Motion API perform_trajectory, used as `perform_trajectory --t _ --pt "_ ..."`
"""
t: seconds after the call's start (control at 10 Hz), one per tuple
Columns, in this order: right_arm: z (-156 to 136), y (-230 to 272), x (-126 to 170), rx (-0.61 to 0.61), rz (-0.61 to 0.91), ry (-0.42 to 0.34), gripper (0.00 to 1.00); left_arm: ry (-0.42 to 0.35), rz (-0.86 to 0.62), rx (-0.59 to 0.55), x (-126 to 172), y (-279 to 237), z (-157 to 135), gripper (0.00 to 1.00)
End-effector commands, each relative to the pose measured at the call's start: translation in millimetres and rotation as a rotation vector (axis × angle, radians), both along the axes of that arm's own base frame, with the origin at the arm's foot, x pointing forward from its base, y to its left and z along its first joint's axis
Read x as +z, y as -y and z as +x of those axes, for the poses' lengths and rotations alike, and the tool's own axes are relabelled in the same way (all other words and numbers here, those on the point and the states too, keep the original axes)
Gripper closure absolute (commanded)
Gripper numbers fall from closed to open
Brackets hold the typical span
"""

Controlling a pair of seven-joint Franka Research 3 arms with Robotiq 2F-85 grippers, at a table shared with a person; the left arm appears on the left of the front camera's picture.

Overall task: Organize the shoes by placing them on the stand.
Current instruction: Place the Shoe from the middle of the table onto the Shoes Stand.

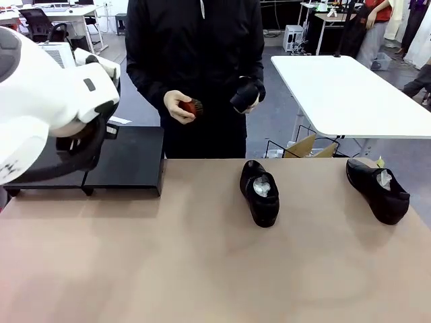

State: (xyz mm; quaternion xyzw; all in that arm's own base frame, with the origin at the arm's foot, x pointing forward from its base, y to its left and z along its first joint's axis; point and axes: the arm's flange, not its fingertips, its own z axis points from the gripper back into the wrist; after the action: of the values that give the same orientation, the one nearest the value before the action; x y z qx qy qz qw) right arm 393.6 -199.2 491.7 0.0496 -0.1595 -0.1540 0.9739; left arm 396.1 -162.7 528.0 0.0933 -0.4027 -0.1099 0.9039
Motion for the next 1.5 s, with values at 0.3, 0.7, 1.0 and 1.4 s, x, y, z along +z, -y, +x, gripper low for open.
perform_trajectory --t 0.3,0.7,1.0,1.4 --pt "-0.2 -0.1 1.7 0.003 -0.004 0.005 0.0 -0.011 -0.043 0.003 -11.4 -12.5 38.6 1.0" --pt "-0.2 -0.1 1.7 0.003 -0.004 0.005 0.0 -0.079 -0.101 0.019 -35.3 -16.2 64.0 1.0" --pt "-0.2 -0.1 1.7 0.003 -0.004 0.005 0.0 -0.114 -0.113 -0.035 -70.5 -20.8 99.3 1.0" --pt "-0.2 -0.1 1.7 0.003 -0.004 0.005 0.0 -0.107 -0.056 0.015 -82.1 -25.0 121.8 1.0"
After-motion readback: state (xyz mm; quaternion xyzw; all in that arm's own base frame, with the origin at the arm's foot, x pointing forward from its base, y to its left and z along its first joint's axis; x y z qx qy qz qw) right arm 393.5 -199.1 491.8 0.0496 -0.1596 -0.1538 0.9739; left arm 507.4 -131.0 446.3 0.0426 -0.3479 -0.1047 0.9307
